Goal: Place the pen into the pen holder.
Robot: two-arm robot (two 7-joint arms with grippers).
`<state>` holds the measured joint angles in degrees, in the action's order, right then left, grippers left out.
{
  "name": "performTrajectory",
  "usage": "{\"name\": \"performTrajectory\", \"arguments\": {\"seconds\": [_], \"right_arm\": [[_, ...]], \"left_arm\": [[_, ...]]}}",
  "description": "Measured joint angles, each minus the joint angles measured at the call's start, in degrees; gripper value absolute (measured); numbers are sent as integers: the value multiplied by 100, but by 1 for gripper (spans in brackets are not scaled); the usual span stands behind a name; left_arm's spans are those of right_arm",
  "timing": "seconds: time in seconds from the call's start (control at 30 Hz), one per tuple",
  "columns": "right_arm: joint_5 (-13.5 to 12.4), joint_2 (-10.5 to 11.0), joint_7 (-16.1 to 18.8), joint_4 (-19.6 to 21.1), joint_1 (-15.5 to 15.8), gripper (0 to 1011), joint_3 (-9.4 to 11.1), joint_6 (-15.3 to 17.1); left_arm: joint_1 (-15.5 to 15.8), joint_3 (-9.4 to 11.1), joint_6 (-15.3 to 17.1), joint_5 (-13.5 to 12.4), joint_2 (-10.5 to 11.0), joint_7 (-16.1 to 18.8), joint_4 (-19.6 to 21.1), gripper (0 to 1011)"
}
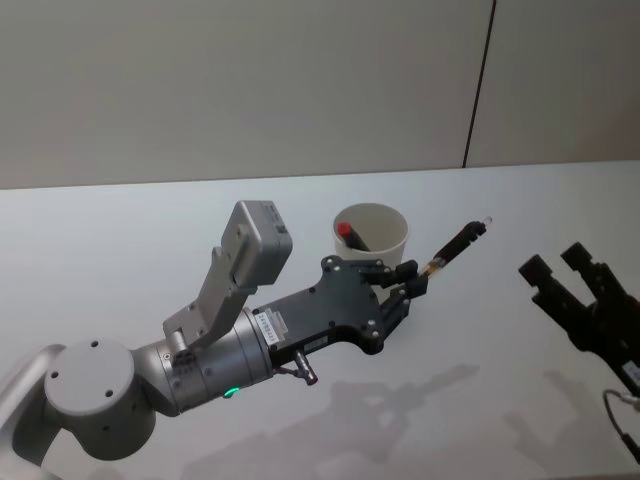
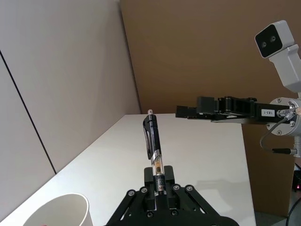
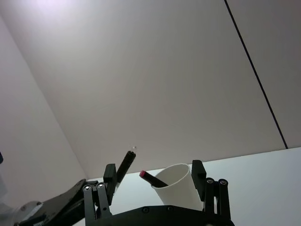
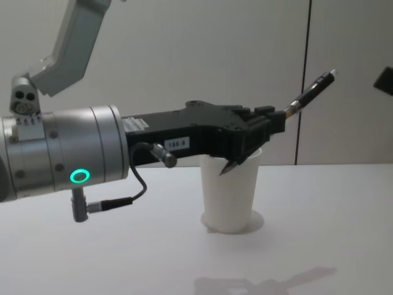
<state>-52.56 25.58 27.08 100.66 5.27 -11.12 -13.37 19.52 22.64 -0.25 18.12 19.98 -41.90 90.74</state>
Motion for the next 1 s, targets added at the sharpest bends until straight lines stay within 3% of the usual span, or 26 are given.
{"name": "performTrajectory", "arguments": {"seconds": [0.33, 1.0], "right_arm": [[-108, -203, -86, 35, -133, 1001, -106, 186], [-79, -529, -406, 83, -439, 1001, -329, 999]], "left_arm": [[0, 0, 0, 0, 0, 0, 0, 136], [0, 0, 0, 0, 0, 0, 0, 136]]}}
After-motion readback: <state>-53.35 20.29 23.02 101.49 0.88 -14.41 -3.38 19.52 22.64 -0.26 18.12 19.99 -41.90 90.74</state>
